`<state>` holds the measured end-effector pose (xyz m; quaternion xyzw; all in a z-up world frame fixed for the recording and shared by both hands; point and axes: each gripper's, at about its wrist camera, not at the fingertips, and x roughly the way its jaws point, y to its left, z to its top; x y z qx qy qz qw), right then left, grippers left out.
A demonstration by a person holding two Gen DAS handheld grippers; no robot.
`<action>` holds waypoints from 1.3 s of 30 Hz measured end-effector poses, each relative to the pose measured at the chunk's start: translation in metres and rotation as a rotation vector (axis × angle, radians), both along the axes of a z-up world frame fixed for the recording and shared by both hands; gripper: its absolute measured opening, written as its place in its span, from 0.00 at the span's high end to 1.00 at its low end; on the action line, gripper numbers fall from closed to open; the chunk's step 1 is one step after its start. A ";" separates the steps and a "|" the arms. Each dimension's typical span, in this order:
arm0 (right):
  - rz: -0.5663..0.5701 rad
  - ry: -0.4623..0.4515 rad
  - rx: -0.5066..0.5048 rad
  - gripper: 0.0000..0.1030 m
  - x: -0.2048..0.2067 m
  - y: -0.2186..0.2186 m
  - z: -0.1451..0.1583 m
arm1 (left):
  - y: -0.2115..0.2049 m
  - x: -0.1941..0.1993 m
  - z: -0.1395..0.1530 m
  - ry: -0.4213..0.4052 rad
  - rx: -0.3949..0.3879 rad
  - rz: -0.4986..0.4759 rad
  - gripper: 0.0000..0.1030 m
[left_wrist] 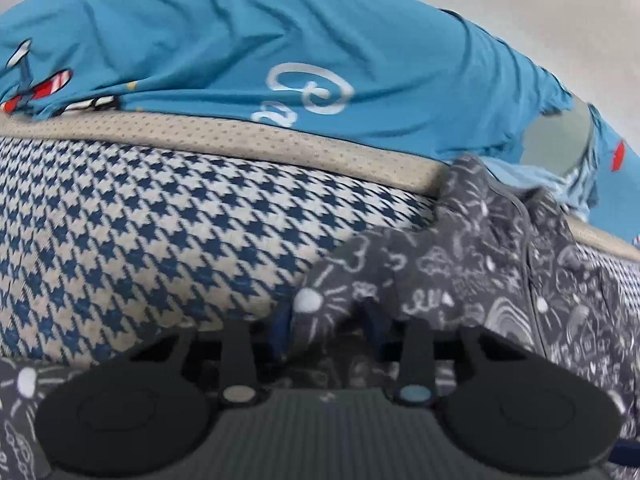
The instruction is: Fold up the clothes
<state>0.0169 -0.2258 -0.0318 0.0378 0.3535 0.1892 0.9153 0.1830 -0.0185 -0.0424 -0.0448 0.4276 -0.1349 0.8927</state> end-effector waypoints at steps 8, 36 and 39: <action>-0.011 0.000 0.000 0.62 0.001 -0.001 0.001 | -0.028 -0.018 0.000 -0.090 0.144 -0.055 0.91; -0.066 -0.146 0.182 0.66 0.070 -0.022 0.034 | -0.095 -0.125 -0.022 -0.454 0.595 -0.423 0.91; -0.005 -0.151 0.166 0.67 0.079 -0.004 0.034 | -0.095 -0.126 -0.022 -0.457 0.589 -0.429 0.91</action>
